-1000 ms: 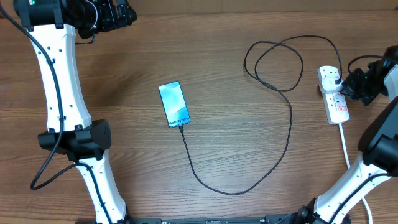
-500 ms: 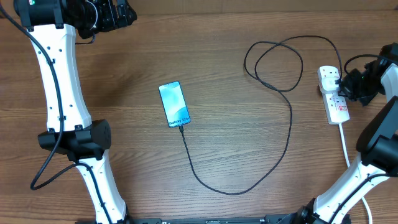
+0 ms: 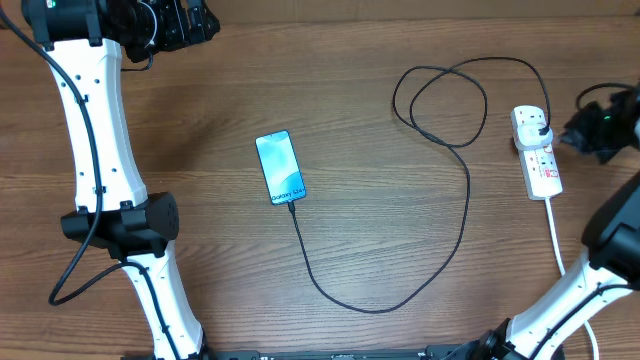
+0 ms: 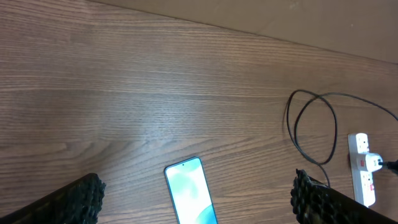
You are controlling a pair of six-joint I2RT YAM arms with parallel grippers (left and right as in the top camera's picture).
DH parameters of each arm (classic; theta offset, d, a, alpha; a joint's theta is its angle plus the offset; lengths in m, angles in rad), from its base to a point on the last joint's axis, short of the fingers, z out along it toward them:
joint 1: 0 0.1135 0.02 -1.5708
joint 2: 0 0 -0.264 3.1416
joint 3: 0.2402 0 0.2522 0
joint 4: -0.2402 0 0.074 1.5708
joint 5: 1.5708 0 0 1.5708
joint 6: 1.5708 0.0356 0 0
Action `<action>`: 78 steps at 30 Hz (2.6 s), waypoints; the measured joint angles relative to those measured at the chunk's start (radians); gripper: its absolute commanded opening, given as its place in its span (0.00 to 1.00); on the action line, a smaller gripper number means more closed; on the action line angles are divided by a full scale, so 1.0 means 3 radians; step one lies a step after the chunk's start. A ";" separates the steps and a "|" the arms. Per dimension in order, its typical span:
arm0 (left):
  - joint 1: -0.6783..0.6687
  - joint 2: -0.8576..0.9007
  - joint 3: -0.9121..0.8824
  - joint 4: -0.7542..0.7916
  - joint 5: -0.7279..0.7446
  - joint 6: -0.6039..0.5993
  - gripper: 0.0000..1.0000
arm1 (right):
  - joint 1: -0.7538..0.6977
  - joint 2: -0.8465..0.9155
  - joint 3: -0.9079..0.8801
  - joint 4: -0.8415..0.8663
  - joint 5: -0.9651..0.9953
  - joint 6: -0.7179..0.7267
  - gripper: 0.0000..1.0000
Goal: Plug charger to phone and switch on socket
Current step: 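Lift the right gripper up and away from the power strip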
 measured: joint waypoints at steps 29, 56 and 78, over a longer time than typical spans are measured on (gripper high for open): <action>0.0000 0.0000 0.0000 0.0000 0.0000 0.0000 1.00 | 0.1244 -0.2206 0.0080 -0.1020 -0.0212 -0.0754 0.21; 0.0000 0.0000 0.0000 0.0000 0.0000 0.0001 1.00 | 0.1546 -0.2641 0.0081 -0.1581 0.0020 -0.0744 1.00; 0.0000 0.0000 0.0000 0.0000 0.0000 0.0001 1.00 | 0.2071 -0.3300 -0.1161 0.0128 0.0636 -0.0732 1.00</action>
